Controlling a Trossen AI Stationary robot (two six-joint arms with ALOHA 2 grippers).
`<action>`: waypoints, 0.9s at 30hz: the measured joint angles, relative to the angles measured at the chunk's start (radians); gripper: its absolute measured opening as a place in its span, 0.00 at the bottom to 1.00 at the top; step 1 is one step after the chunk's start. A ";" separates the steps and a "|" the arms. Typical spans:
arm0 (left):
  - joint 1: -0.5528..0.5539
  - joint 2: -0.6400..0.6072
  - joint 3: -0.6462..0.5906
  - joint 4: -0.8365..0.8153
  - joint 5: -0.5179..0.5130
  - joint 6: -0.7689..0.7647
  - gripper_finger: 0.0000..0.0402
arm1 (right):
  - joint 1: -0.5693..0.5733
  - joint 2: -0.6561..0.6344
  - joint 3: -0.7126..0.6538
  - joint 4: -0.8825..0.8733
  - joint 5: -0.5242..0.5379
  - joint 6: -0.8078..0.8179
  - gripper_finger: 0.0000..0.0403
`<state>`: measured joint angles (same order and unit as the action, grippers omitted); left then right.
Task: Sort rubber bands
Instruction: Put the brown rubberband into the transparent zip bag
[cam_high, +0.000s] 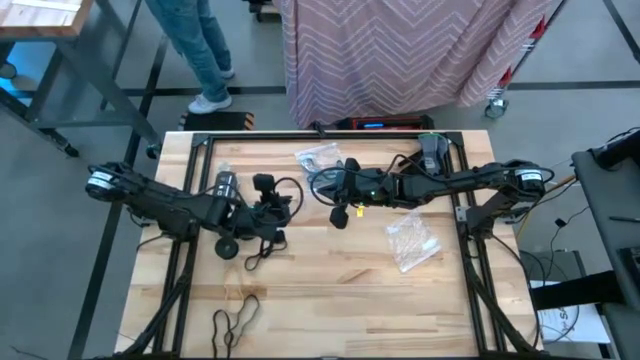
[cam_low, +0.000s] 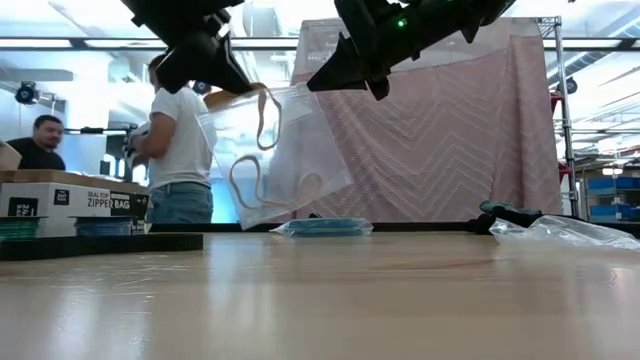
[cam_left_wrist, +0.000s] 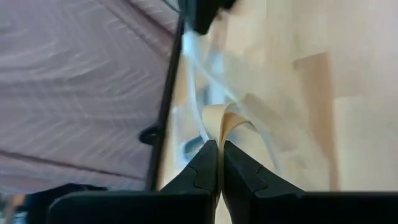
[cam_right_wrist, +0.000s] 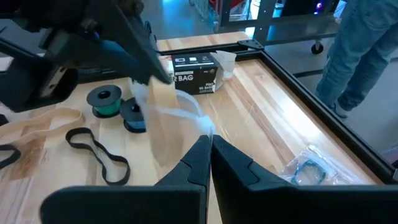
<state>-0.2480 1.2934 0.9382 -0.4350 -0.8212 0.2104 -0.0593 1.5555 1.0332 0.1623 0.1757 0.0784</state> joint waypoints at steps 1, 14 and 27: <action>0.002 0.000 0.000 0.003 0.019 -0.015 0.01 | 0.000 0.000 0.000 0.000 0.000 0.000 0.00; 0.094 0.000 0.133 -0.057 0.329 -0.371 0.02 | 0.000 0.010 0.000 -0.001 0.000 0.000 0.00; 0.194 -0.002 0.119 -0.113 0.474 -0.612 0.02 | 0.000 0.010 0.000 0.000 0.000 0.000 0.00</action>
<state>-0.0542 1.2919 1.0575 -0.5480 -0.3475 -0.4014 -0.0589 1.5654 1.0336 0.1627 0.1757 0.0784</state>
